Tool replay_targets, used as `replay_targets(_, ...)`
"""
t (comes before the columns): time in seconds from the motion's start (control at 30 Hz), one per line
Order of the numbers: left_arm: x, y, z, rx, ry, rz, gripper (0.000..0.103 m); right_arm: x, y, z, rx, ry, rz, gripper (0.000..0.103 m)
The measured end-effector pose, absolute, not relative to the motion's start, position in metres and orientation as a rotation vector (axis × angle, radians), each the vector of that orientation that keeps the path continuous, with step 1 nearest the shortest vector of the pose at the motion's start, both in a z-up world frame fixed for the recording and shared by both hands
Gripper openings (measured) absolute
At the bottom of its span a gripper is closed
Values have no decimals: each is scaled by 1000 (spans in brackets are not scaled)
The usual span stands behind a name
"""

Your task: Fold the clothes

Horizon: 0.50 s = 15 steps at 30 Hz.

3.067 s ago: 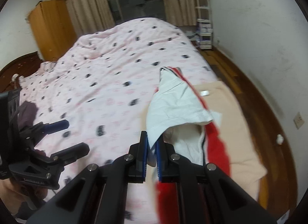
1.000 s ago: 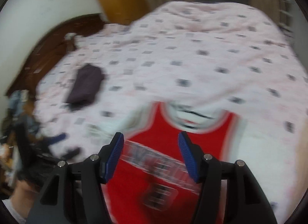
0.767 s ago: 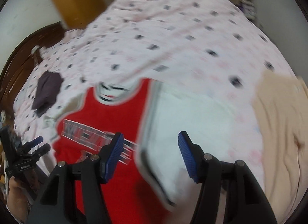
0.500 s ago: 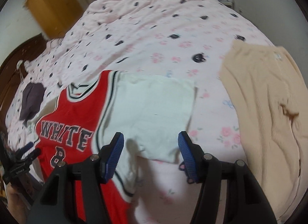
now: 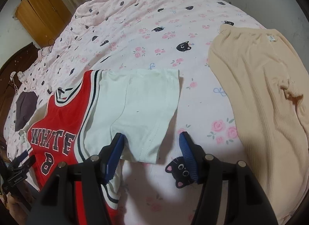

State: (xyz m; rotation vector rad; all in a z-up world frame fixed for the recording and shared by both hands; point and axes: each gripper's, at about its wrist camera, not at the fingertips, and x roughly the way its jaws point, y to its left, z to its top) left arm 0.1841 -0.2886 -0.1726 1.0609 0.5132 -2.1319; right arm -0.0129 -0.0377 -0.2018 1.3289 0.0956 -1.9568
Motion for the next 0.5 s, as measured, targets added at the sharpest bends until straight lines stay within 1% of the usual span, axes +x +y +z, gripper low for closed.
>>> replay_targets(0.17,207,-310,-167,966,612,-2110,103,-13,-37,-205,1340,61,-1937,62)
replay_targets(0.27,217,-320,-166,937,605,-2083,103,-14,-37,-206,1346,40,-1925,59)
replay_targets(0.33,221,-325,-165,928,590,-2080,103,-14,-37,-208,1350,27,-1917,53)
replay_targets(0.4,222,-328,-165,925,561,-2080,103,-15,-37,-209,1356,13,-1906,41)
replay_targets(0.47,221,-331,-166,933,536,-2084,103,-16,-39,-210,1366,-1,-1892,32)
replay_targets(0.5,221,-332,-166,935,526,-2095,103,-17,-40,-211,1370,-7,-1884,29)
